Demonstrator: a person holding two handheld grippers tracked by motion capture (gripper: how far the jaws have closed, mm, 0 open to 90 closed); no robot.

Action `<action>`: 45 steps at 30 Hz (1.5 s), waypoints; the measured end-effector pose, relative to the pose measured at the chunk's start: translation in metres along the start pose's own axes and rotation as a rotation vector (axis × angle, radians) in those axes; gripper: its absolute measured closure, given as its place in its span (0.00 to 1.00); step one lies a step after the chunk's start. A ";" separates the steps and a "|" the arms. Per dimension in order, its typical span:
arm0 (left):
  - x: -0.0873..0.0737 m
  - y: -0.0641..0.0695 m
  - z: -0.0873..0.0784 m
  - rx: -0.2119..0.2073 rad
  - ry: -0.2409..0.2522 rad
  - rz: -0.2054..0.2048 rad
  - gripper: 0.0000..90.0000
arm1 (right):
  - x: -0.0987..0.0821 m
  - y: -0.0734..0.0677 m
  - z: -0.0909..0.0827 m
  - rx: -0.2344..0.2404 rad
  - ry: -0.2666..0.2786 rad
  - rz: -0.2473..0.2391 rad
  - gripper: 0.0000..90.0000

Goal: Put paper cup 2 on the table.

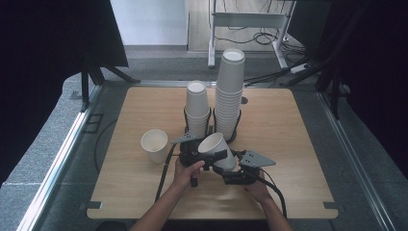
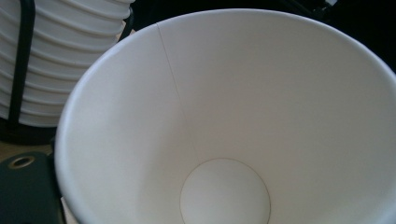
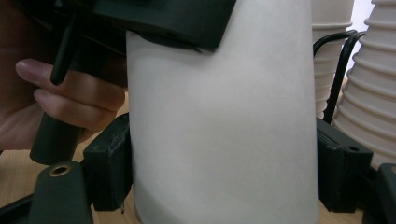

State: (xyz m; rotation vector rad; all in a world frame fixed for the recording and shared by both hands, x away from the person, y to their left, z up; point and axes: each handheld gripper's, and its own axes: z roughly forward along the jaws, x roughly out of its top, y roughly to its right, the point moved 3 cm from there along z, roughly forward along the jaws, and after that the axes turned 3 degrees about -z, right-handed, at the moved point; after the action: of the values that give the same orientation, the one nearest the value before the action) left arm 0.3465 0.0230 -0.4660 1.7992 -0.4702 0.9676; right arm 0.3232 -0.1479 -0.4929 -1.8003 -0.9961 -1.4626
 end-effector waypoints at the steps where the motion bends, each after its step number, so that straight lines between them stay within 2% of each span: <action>1: 0.000 0.001 0.000 0.012 0.001 0.010 0.12 | 0.000 0.000 0.000 -0.001 -0.003 0.001 0.23; 3: 0.001 0.002 -0.002 0.022 0.014 0.021 0.13 | -0.001 0.000 0.000 -0.019 -0.012 -0.001 0.22; 6: 0.004 0.002 -0.006 0.029 0.029 0.029 0.13 | -0.004 0.002 0.000 -0.025 -0.038 0.000 0.19; 12: 0.008 0.005 -0.012 0.050 0.039 0.062 0.13 | -0.006 0.002 0.001 -0.026 -0.057 0.004 0.16; 22: 0.011 0.006 -0.015 0.046 0.045 0.059 0.13 | -0.007 0.002 0.001 -0.028 -0.067 0.007 0.15; 26: 0.015 0.010 -0.015 0.051 0.044 0.080 0.13 | -0.009 0.002 0.003 -0.032 -0.081 0.003 0.15; 31: 0.021 0.014 -0.018 0.075 0.053 0.118 0.13 | -0.012 0.002 0.003 -0.042 -0.108 -0.006 0.15; 40: 0.022 0.011 -0.025 0.124 0.068 0.136 0.13 | -0.018 0.004 0.002 -0.073 -0.160 -0.029 0.13; 42: 0.023 0.010 -0.026 0.128 0.071 0.138 0.13 | -0.018 0.005 0.001 -0.099 -0.170 -0.046 0.13; 45: 0.023 0.009 -0.028 0.142 0.068 0.144 0.13 | -0.020 0.006 -0.002 -0.111 -0.174 -0.041 0.13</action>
State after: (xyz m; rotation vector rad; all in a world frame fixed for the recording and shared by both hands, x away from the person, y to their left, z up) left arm 0.3431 0.0469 -0.4381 1.8712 -0.5046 1.1838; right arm 0.3256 -0.1563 -0.5118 -2.0259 -1.0608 -1.4301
